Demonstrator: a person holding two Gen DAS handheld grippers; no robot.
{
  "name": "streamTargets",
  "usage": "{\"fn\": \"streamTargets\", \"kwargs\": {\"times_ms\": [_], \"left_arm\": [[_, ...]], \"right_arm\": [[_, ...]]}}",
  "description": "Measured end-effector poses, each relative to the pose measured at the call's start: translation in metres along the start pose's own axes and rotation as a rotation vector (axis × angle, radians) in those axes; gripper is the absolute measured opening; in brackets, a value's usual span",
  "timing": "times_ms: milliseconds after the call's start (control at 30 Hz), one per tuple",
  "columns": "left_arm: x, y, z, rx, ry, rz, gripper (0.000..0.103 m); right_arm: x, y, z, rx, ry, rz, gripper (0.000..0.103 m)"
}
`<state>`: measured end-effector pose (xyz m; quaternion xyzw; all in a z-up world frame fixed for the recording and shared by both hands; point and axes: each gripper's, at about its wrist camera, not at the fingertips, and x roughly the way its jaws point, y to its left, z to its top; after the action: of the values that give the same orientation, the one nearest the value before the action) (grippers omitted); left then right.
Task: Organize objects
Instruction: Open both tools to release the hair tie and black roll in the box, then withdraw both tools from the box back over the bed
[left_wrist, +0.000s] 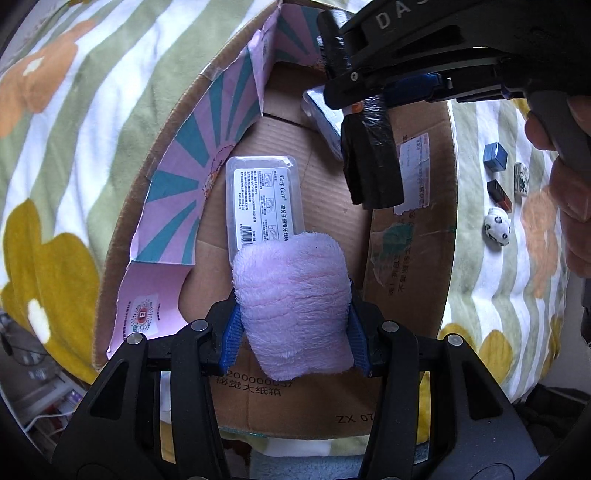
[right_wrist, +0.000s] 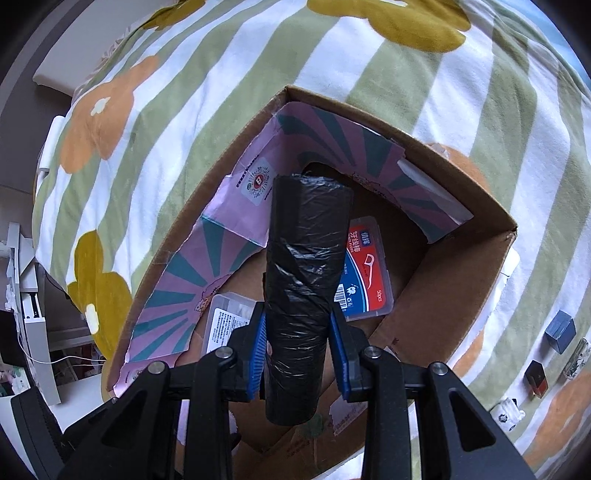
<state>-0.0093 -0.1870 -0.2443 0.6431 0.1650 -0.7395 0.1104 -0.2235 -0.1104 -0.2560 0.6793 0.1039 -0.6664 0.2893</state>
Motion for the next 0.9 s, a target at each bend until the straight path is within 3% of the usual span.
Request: {"fn": "streamTargets", "kwargs": {"times_ms": [33,67,100,133,167,200,333,900], "left_arm": [[-0.001,0.000,0.000,0.005,-0.002,-0.001,0.045],[-0.002,-0.001,-0.001,0.006,-0.012,0.000,0.045],[-0.004,-0.001,-0.001,0.007,-0.023,0.001,0.049],[-0.005,-0.001,-0.001,0.009,-0.028,-0.002,0.053],[-0.006,-0.002,-0.001,0.010,-0.030,-0.007,0.073],[-0.007,-0.002,-0.001,0.008,-0.032,-0.013,0.103],[-0.016,-0.002,-0.003,-0.006,-0.060,-0.052,0.103],[-0.038,0.007,-0.008,-0.033,-0.096,-0.057,0.103]], "right_arm": [[0.002,0.001,0.001,-0.008,0.011,-0.003,0.031],[0.004,0.003,0.002,-0.018,0.021,-0.004,0.040],[0.004,0.003,0.002,-0.024,0.023,0.002,0.062],[0.005,0.004,0.002,-0.029,0.019,0.012,0.076],[0.004,0.004,0.003,-0.032,0.011,0.015,0.096],[0.003,0.004,0.003,-0.033,-0.001,0.009,0.102],[-0.001,0.000,0.001,-0.021,-0.034,0.005,0.102],[-0.024,0.005,-0.009,-0.012,-0.079,-0.017,0.102]]}}
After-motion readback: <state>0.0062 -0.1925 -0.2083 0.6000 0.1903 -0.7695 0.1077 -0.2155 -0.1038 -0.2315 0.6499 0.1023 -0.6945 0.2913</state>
